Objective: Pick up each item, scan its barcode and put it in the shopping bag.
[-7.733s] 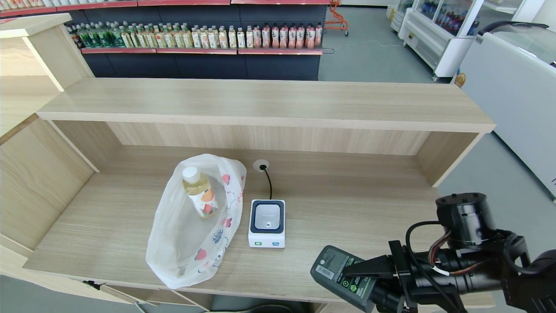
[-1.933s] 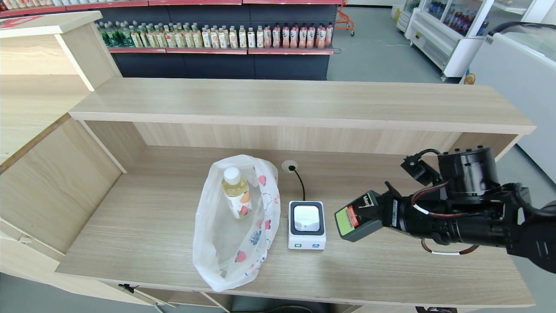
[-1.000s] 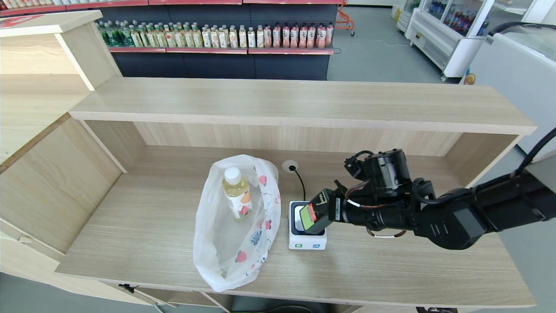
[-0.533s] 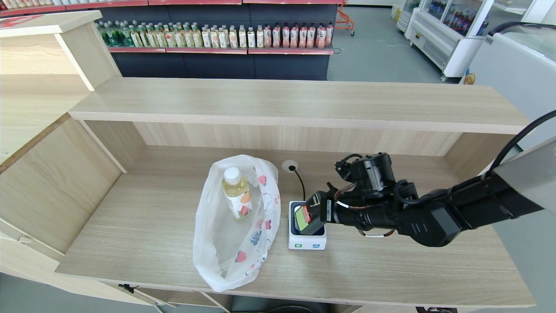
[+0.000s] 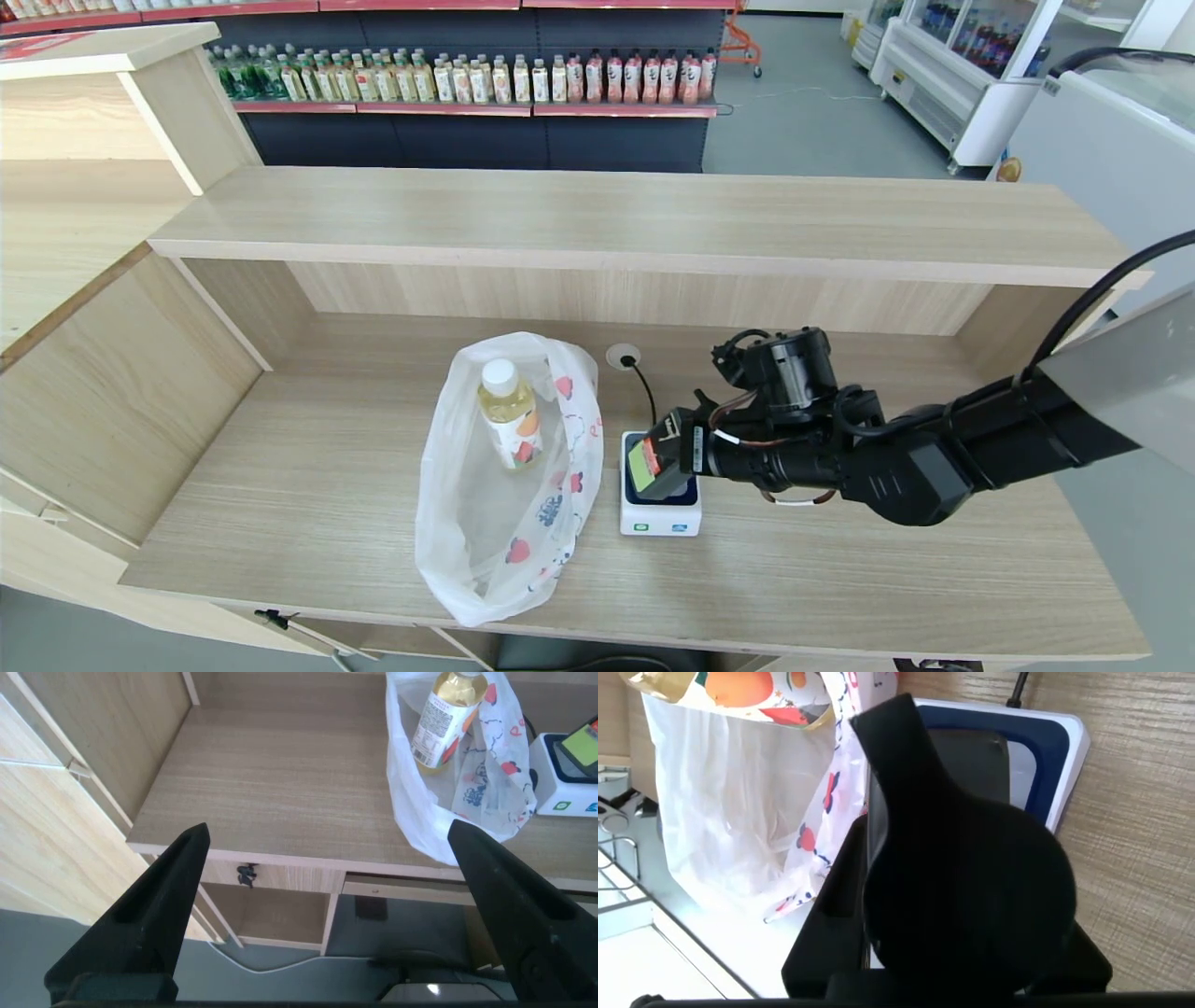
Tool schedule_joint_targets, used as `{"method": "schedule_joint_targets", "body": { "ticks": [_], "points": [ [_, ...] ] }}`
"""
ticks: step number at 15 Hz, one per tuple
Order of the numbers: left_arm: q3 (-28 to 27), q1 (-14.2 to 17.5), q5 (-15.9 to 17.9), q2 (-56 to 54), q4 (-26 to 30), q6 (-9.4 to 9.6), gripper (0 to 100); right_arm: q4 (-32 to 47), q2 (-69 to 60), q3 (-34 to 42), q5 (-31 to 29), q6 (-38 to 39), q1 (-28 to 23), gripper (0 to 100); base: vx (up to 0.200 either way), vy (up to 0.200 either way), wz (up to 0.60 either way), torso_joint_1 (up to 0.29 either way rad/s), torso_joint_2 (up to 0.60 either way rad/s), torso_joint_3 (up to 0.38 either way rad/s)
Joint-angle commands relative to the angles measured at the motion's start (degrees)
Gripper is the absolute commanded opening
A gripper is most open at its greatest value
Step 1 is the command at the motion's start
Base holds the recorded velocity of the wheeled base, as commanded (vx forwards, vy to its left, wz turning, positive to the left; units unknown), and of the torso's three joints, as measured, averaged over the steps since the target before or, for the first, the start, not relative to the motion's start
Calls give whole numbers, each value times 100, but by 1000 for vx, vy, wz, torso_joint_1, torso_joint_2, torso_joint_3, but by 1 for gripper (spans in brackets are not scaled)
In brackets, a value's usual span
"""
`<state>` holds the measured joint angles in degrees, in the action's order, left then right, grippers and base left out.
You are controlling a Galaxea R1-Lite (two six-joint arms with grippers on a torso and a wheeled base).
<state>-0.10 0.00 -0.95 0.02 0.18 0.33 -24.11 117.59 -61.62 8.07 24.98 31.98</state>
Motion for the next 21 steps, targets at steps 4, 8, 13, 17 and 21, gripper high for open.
{"method": "schedule_joint_targets", "body": {
  "ticks": [4, 8, 13, 17, 21],
  "points": [
    [1, 0, -2, -2, -1, 2, 100, 3, 97, -69, -139, 7, 107, 0, 0, 0, 0, 0, 0, 0],
    [1, 0, -2, -2, -1, 2, 100, -6, 168, -60, -209, 16, 116, 0, 0, 0, 0, 0, 0, 0],
    [1, 0, -2, -2, -1, 2, 100, 12, -562, -342, -130, 403, 72, 0, 0, 0, 0, 0, 0, 0],
    [1, 0, -2, -2, -1, -7, 100, 1348, -2170, -113, -78, -72, -42, 0, 0, 0, 0, 0, 0, 0],
    [1, 0, -2, -2, -1, 2, 100, 1717, -2979, 696, -192, -1100, -42, 0, 0, 100, 0, 0, 2, 0]
  ]
}}
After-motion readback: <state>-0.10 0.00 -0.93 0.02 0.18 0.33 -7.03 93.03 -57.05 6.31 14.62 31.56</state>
